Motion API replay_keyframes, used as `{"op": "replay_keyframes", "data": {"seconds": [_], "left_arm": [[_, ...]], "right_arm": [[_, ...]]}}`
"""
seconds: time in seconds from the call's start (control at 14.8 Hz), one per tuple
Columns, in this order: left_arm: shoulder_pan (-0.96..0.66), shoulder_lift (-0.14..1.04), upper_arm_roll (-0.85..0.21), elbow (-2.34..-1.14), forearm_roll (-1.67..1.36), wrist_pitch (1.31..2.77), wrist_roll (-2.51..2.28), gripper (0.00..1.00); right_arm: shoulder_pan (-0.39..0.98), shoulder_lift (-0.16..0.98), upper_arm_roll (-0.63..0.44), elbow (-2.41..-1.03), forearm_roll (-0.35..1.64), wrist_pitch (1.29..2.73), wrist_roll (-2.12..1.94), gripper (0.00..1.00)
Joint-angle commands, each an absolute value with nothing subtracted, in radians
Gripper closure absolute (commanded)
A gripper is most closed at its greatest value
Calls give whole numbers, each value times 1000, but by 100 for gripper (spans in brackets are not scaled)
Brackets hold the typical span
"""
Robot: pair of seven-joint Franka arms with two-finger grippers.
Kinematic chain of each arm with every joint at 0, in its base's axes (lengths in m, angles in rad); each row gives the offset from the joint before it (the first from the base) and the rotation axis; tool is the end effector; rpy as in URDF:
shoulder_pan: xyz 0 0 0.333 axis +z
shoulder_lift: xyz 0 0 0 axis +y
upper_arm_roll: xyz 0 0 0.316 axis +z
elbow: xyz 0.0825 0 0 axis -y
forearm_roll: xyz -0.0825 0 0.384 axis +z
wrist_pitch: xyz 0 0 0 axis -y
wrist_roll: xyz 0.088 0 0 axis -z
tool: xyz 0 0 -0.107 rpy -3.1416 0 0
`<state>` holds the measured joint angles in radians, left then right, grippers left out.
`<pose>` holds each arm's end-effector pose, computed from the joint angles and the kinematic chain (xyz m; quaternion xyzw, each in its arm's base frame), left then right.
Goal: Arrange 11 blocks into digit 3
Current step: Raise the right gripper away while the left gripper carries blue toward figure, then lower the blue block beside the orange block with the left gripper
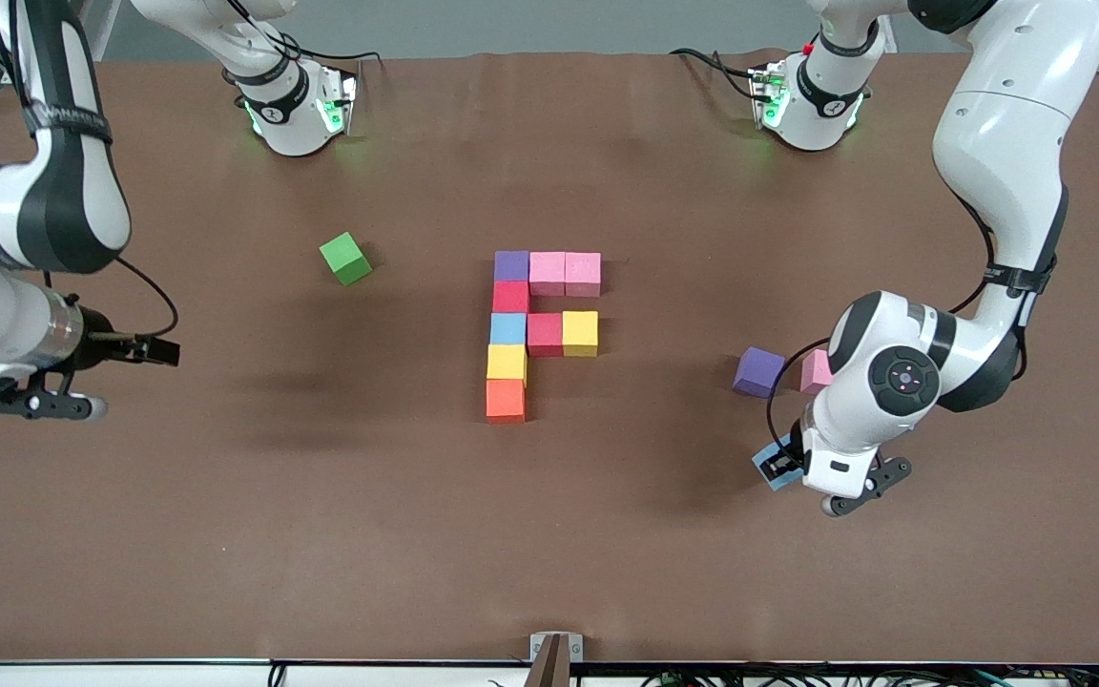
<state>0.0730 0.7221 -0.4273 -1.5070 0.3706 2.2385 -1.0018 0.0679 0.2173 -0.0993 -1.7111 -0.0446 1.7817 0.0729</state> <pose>0.6938 -0.1877 0.2739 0.9636 0.2639 0.0404 0.0164 0.6083 -0.0191 0.4487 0.9958 -0.0453 -0.0721 0.0337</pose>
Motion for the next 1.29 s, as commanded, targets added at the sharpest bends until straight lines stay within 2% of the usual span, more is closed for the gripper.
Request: {"op": "replay_keyframes", "data": {"seconds": [0.0, 0.34, 0.81, 1.22], "left_arm": [[22, 713, -425, -1502, 370, 2229, -1159, 49], [-81, 722, -423, -1502, 368, 2229, -1564, 51], [-185, 765, -423, -1494, 370, 2244, -1974, 53], [-277, 856, -414, -1336, 367, 2249, -2386, 53]], "right_arm": [[52, 124, -87, -1766, -64, 1754, 66, 0], [26, 121, -92, -1642, -66, 1597, 51, 0], [-35, 135, -92, -1534, -60, 1572, 11, 0], [-35, 193, -91, -1505, -66, 1583, 23, 0]]}}
